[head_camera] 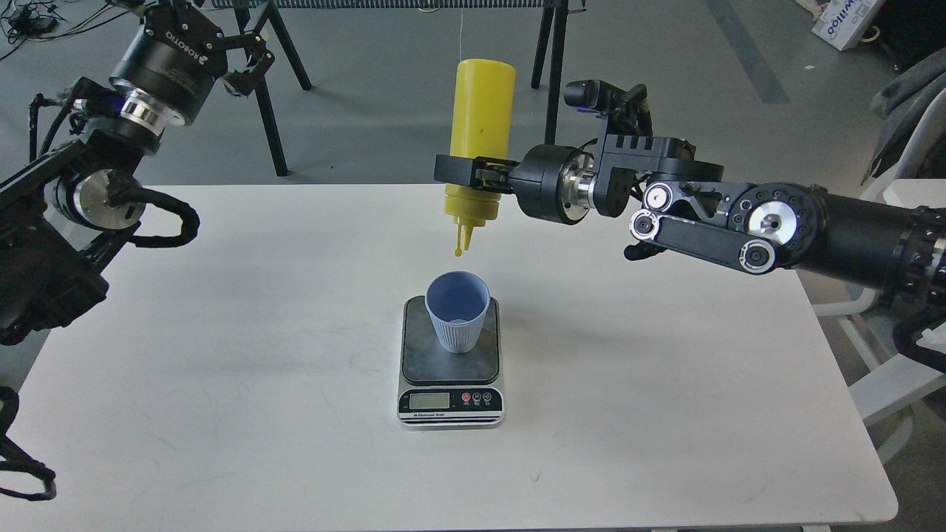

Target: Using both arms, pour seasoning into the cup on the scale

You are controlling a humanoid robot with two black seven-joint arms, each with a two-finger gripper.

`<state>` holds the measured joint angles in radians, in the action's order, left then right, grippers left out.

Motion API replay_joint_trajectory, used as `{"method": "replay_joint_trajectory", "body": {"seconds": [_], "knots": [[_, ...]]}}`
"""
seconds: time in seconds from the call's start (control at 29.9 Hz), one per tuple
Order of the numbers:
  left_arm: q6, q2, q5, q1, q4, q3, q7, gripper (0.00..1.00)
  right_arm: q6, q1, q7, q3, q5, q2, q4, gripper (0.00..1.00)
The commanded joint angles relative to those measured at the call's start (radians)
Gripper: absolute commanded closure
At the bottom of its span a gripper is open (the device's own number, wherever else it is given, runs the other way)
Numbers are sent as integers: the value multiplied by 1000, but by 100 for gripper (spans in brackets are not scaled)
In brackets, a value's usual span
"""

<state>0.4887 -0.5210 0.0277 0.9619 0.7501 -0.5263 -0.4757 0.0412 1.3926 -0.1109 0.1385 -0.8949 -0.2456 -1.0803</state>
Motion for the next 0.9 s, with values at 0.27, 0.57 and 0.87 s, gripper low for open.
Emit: {"method": "replay_joint_trajectory", "body": {"seconds": [0.27,0.57,0.87], "knots": [[0,-1,0,-3,0,-21,0,0,-84,80,17,185,-88,88,37,57],[0,-7,0,-3,0,-21,-13,0,-113,83,33,214,-93,121,48,61],[0,-7,-2,-3,0,-21,-13,0,-115,71,34,227,-93,128,48,66]]}}
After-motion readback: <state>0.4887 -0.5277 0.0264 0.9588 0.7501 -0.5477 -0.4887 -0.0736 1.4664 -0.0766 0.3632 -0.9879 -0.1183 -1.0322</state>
